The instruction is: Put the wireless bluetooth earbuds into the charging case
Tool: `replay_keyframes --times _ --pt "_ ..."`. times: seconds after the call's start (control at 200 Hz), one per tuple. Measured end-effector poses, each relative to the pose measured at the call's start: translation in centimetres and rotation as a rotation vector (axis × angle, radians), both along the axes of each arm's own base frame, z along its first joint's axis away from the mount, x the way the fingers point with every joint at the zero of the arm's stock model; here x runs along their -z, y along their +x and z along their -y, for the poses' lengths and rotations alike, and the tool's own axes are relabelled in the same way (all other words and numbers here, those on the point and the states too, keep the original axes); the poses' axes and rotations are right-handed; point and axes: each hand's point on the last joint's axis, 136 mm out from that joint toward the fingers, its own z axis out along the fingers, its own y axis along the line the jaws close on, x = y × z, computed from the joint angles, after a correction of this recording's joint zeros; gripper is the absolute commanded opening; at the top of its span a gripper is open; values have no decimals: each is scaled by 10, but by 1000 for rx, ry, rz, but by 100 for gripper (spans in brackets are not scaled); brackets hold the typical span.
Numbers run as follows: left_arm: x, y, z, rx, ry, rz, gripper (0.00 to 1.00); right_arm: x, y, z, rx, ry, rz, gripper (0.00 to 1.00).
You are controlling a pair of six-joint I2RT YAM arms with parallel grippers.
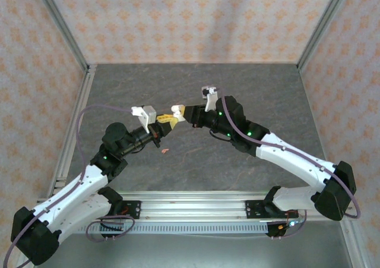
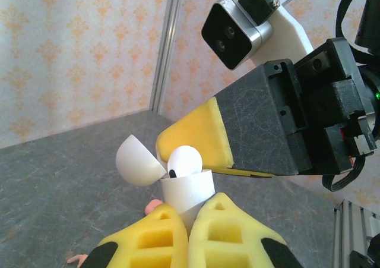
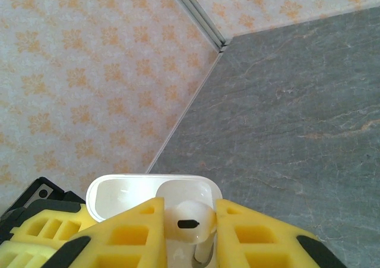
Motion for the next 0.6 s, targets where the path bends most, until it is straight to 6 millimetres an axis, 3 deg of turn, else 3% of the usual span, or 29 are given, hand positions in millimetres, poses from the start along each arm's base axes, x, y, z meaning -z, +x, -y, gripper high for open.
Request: replay_keyframes --times 0.6 --pt "-1 1 -1 -7 -8 0 0 0 -3 -2 -19 13 -23 27"
